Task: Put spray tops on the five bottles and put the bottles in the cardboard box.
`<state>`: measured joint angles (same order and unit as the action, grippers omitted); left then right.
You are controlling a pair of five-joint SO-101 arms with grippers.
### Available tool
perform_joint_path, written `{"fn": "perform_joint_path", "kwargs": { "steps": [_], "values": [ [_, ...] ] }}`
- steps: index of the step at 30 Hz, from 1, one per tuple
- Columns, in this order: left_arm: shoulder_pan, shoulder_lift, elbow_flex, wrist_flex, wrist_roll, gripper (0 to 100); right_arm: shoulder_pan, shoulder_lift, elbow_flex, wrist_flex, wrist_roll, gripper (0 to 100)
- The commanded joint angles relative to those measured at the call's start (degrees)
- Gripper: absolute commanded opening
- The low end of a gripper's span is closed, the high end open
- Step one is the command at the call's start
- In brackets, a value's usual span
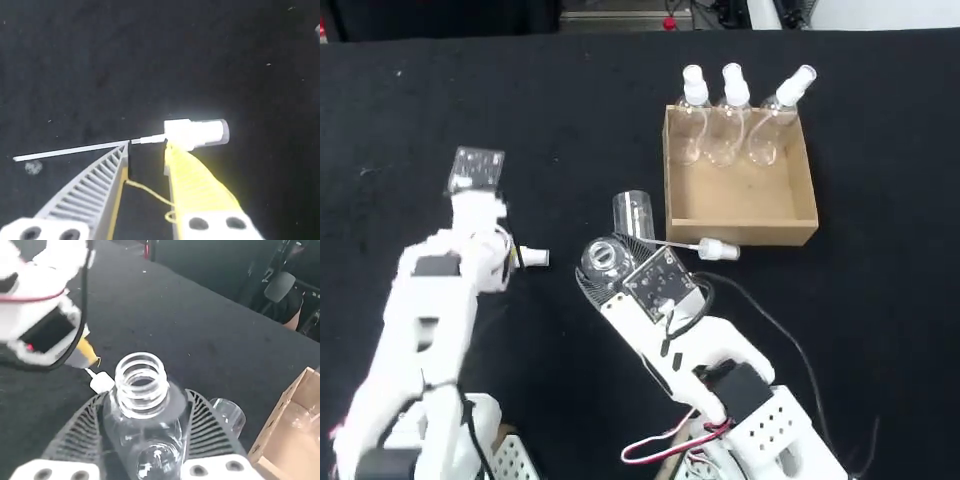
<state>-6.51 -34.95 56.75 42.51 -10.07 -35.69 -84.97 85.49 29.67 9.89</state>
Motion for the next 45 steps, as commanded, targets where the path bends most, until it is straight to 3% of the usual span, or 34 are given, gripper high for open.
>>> {"fn": "perform_joint_path", "kwargs": {
  "steps": [1,6,19,33,39,45],
  "values": [
    [-1.45,8.26,-15.08,7.65,-3.34,12,-0.18,-1.63,-0.31,0.09,-0.35,1.1],
    [-1.01,14.95,-19.74,8.53,-7.82,12,-0.18,-1.63,-0.22,0.09,-0.35,1.1],
    [-1.01,20.13,-21.85,8.35,-38.15,12,-0.18,-1.63,-0.22,0.09,-0.35,1.1],
    [-1.1,20.04,-22.55,2.2,-39.12,12,-0.18,-1.63,-0.22,0.09,-0.35,1.1],
    [-1.01,20.66,-30.11,12.04,-39.3,13,-0.18,-1.63,-0.22,0.09,-0.35,1.1],
    [-1.19,27.87,-42.51,22.68,-39.65,25,-0.18,-2.07,0.48,-0.26,-0.35,1.1]
  ]
}}
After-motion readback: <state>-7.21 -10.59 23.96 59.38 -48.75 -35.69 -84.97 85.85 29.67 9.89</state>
